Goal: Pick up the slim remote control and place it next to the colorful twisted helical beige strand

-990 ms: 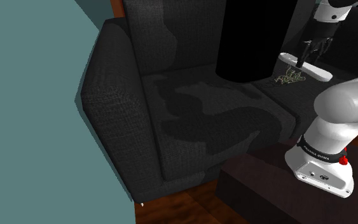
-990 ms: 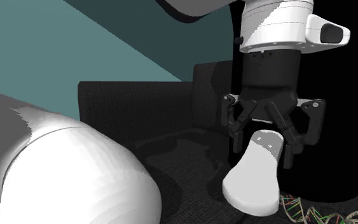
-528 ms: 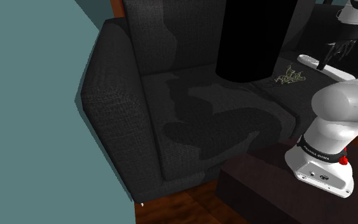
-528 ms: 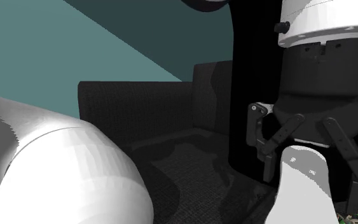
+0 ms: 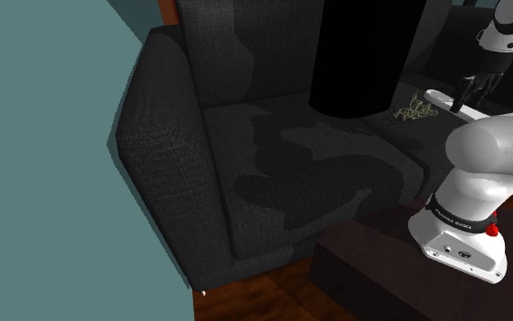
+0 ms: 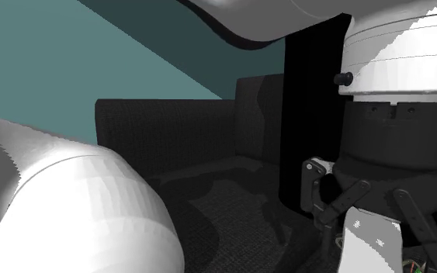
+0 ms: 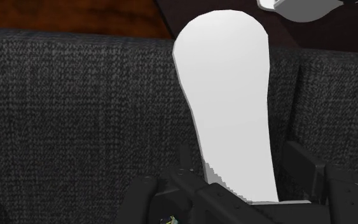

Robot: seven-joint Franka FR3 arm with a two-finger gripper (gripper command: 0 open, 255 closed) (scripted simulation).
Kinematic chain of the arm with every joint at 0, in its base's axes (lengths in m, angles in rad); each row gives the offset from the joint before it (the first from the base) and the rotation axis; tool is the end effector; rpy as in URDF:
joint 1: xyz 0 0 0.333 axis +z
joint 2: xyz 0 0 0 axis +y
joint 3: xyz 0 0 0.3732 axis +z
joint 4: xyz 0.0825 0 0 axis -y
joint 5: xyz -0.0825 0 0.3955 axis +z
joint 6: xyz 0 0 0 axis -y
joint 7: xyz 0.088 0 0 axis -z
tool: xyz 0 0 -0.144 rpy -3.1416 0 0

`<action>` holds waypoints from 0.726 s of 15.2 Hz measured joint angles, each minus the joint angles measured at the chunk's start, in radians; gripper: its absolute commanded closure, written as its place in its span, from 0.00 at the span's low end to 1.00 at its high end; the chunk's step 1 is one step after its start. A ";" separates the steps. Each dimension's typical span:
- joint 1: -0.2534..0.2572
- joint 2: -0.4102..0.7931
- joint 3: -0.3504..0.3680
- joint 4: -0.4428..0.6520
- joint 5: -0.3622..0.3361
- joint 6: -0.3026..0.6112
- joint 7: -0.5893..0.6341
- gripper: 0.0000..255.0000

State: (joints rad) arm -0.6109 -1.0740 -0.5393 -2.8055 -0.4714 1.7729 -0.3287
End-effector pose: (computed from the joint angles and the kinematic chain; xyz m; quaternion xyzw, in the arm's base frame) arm 0.0552 -0.2384 0.4212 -0.9739 0.2268 -0.0018 0.0033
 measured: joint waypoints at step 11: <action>-0.031 0.049 -0.088 -0.118 -0.088 0.163 0.005 1.00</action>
State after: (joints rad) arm -0.6419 -1.0246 -0.6275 -2.9232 -0.5592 1.9354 -0.3239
